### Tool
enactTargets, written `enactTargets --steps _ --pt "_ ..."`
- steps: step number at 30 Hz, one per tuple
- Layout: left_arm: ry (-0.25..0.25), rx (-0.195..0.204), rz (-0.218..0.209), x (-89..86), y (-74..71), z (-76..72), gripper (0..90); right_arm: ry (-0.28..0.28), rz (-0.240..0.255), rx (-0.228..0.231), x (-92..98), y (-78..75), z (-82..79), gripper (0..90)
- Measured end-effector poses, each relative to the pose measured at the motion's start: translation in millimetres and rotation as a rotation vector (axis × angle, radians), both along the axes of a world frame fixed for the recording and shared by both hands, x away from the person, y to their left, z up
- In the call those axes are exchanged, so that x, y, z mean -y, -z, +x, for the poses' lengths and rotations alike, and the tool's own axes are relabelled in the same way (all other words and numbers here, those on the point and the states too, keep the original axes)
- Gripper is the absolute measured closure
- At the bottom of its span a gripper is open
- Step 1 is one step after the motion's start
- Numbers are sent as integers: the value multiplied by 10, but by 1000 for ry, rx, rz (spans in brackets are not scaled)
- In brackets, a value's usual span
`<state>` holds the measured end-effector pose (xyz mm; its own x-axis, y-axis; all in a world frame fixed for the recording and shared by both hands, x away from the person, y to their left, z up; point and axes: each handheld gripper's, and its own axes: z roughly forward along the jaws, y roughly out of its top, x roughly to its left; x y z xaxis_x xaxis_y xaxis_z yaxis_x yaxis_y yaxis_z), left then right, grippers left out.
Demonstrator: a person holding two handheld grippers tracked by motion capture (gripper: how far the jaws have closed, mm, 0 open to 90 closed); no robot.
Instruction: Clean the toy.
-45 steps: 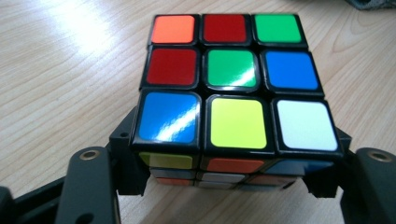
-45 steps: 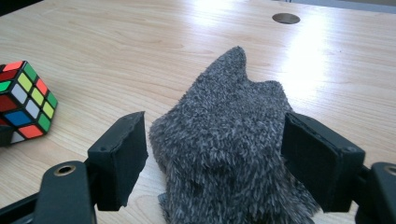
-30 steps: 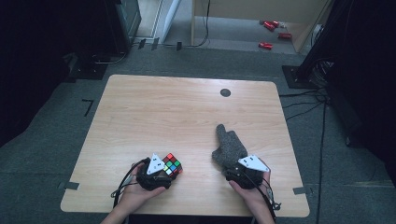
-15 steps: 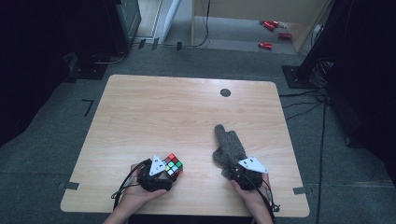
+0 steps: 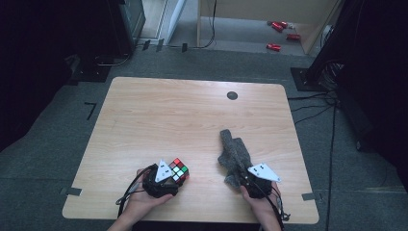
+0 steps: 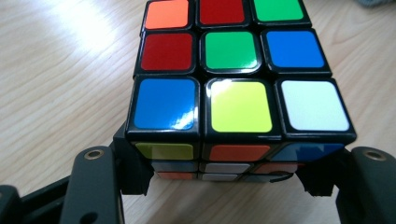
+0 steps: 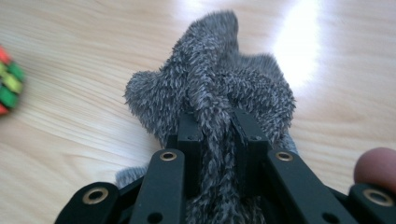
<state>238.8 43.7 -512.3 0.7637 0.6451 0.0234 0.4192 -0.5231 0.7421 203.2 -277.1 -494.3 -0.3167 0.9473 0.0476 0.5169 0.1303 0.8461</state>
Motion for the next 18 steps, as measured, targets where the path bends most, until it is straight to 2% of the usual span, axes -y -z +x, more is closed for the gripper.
enactTargets --steps 7,12,18 --pt "62 23 3 134 -117 -88 347 -104 27 75 -187 -230 -149 763" --pt "112 36 33 234 -147 -151 347 -158 56 98 -341 -366 -243 762" --pt "144 37 37 289 -182 -181 347 -209 84 112 -498 -468 -305 762"
